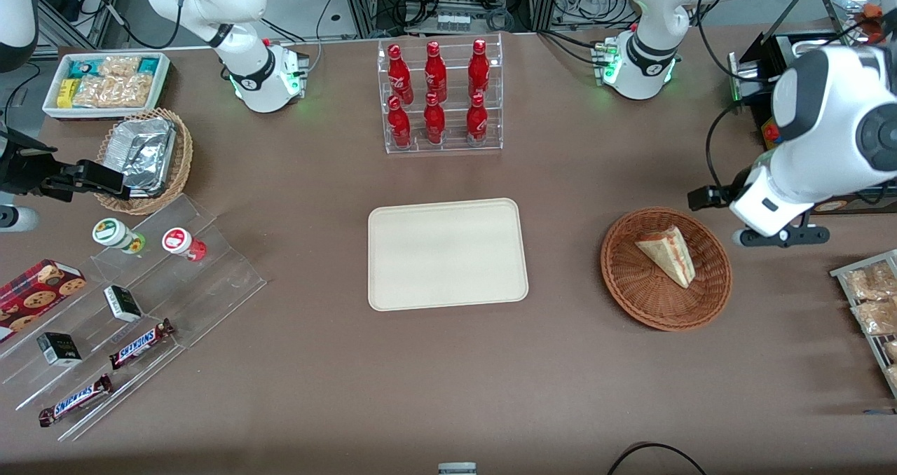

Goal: Place sandwich from basket to tray
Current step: 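Move the left gripper over the wrapped sandwich in the wicker basket, then lower the left gripper and close it on the sandwich's crust edge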

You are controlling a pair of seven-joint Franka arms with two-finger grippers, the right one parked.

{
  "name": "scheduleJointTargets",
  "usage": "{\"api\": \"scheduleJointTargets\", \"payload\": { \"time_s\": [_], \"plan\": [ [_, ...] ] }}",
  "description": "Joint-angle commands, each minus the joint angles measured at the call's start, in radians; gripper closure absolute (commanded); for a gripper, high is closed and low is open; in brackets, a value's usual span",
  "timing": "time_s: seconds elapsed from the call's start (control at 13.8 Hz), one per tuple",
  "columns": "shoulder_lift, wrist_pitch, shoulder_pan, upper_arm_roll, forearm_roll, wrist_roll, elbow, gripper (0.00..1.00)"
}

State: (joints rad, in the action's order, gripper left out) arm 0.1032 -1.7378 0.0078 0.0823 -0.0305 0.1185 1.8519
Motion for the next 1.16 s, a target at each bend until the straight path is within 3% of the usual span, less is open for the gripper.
{"api": "scheduleJointTargets", "payload": {
  "time_s": [0.0, 0.29, 0.65, 0.87, 1.09],
  "plan": [
    [0.036, -0.080, 0.015, 0.008, 0.001, 0.052, 0.032, 0.00],
    [0.039, -0.207, 0.017, 0.002, 0.001, 0.133, 0.122, 0.00],
    [0.069, -0.302, 0.015, 0.002, 0.011, 0.427, 0.165, 0.00],
    [0.046, -0.436, 0.008, 0.002, 0.006, 0.492, 0.263, 0.00],
    [0.053, -0.459, 0.003, 0.004, 0.004, 0.570, 0.283, 0.00]
  ]
}}
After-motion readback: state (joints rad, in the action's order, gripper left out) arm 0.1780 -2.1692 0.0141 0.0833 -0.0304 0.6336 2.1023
